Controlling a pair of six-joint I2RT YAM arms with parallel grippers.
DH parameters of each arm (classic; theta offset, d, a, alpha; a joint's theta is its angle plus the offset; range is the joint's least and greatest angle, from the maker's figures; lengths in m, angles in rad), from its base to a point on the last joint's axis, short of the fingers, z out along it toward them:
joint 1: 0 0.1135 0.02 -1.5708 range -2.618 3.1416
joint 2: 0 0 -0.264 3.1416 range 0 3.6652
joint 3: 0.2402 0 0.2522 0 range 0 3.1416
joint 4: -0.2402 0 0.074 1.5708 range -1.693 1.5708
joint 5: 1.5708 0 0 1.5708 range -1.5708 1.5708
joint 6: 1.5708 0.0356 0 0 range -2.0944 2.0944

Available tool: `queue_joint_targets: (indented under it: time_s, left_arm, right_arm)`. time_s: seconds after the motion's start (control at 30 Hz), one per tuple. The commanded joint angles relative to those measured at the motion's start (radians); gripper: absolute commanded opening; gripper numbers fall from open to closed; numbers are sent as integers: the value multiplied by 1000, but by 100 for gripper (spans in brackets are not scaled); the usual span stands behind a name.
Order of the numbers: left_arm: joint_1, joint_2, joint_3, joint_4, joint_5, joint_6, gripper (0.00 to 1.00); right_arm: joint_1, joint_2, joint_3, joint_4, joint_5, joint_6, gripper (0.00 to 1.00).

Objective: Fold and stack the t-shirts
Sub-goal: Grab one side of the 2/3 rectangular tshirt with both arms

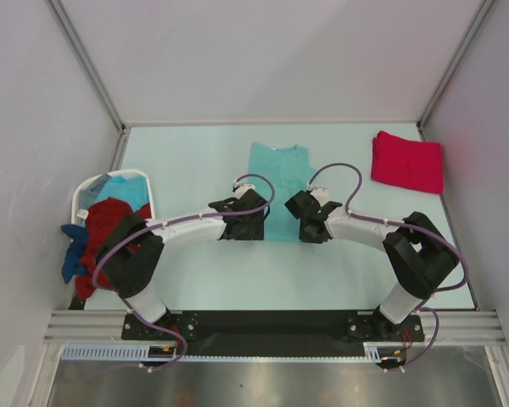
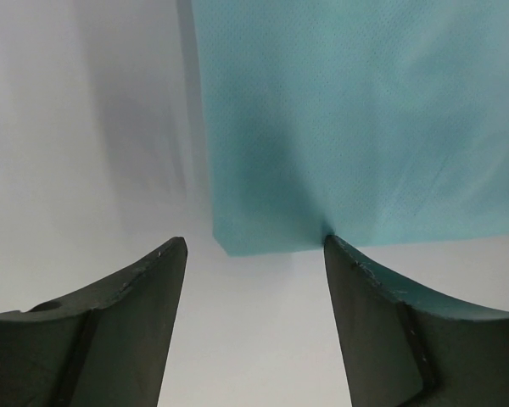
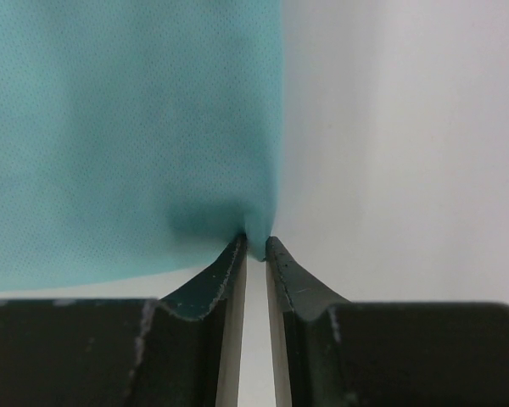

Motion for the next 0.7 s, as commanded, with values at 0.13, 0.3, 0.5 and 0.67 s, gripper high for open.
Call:
queue_joint_targets:
  time_s: [0.13, 0.3, 0.5, 0.67]
  left_arm:
    - [9, 35, 28, 38, 32, 20, 66]
    - [11, 23, 20, 42, 32, 18, 57]
    - [11, 5, 17, 35, 30, 18, 37]
    - [11, -12, 11, 31, 37, 14, 16]
  right_arm:
    - [-5, -1, -4, 8, 18, -6, 20]
    - [-5, -1, -7, 12, 17, -1, 18]
    - [-5, 2, 1, 8, 20, -1, 9]
    - [-4, 0, 7, 4, 23, 0, 0]
